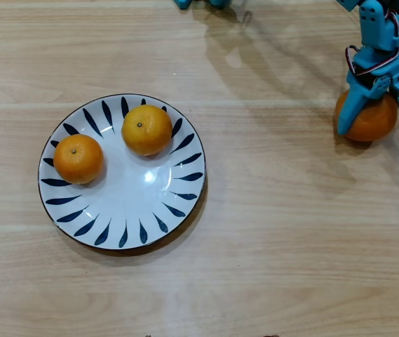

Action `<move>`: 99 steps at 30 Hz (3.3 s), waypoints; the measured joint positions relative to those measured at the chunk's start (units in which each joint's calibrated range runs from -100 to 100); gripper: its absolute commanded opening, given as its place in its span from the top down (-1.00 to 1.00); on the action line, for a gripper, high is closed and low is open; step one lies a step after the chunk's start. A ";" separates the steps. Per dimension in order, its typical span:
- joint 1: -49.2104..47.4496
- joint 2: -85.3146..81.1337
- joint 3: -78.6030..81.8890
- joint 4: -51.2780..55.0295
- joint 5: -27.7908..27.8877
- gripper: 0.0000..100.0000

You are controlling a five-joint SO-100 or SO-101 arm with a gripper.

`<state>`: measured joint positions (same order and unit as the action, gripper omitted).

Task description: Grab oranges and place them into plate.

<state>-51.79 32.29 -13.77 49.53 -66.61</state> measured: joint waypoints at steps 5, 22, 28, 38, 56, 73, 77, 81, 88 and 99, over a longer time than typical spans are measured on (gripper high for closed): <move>0.00 -0.93 0.53 0.09 0.05 0.47; 16.46 -27.76 11.78 7.75 17.84 0.46; 29.21 -40.71 20.98 4.13 25.82 0.46; 46.52 -47.99 29.48 -12.49 36.46 0.47; 56.82 -24.38 28.69 -30.49 36.93 0.46; 57.41 -22.60 28.69 -31.01 34.27 0.19; 57.24 -22.60 28.69 -31.01 34.12 0.06; 56.56 -22.85 27.98 -31.09 32.50 -0.14; 55.21 -22.94 26.56 -31.87 31.66 -0.17; 53.02 -33.35 32.32 -31.96 35.37 0.73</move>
<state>1.22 -1.06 18.55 17.57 -31.25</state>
